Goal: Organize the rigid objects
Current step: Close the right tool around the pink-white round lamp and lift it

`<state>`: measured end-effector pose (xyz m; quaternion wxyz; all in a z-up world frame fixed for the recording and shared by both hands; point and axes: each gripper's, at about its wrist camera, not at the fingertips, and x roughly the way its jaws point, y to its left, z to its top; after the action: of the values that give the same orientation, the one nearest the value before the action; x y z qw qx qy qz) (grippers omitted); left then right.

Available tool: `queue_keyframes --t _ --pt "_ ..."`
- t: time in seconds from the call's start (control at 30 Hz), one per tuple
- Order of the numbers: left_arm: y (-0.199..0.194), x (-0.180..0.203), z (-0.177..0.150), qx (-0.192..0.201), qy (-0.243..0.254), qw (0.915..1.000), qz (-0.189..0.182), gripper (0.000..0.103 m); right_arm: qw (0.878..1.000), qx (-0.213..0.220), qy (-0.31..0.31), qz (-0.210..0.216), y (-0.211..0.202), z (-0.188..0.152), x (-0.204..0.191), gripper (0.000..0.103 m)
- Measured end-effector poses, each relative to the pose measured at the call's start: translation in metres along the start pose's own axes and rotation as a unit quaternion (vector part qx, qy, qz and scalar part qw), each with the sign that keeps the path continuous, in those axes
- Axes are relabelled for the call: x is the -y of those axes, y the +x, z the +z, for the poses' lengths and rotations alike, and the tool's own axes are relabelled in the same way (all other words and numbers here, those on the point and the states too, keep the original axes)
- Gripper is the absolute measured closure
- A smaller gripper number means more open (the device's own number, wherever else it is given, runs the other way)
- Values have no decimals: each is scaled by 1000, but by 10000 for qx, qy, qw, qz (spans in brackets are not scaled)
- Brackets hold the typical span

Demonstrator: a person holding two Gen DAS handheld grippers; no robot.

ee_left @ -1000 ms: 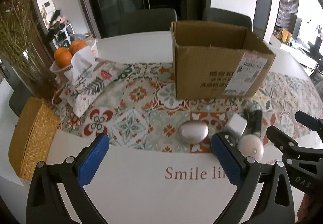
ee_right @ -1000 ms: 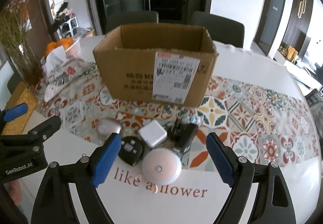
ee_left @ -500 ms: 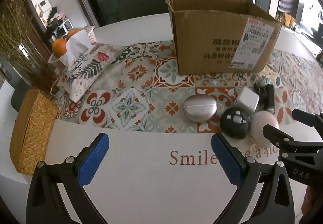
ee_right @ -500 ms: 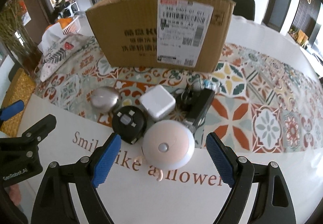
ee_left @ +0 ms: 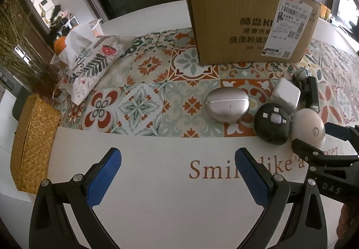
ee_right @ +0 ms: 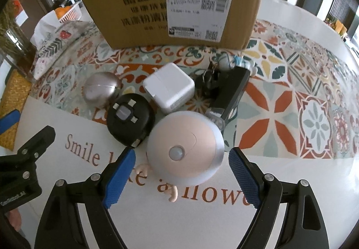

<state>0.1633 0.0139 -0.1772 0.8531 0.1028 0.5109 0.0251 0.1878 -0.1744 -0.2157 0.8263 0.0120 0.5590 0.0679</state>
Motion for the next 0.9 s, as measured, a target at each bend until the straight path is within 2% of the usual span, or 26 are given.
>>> queue_keyframes --t 0.37,0.7,0.9 --pt "8 -5 -3 -99 -84 9998 119 0 9997 -98 -84 -221 16 3 -7 26" --pt "5 4 1 -54 1 10000 -19 0 9997 -66 167 -150 10 0 -1 28" --pt "0 14 6 59 128 9996 -231 0 9994 179 282 -33 -6 -4 9 28"
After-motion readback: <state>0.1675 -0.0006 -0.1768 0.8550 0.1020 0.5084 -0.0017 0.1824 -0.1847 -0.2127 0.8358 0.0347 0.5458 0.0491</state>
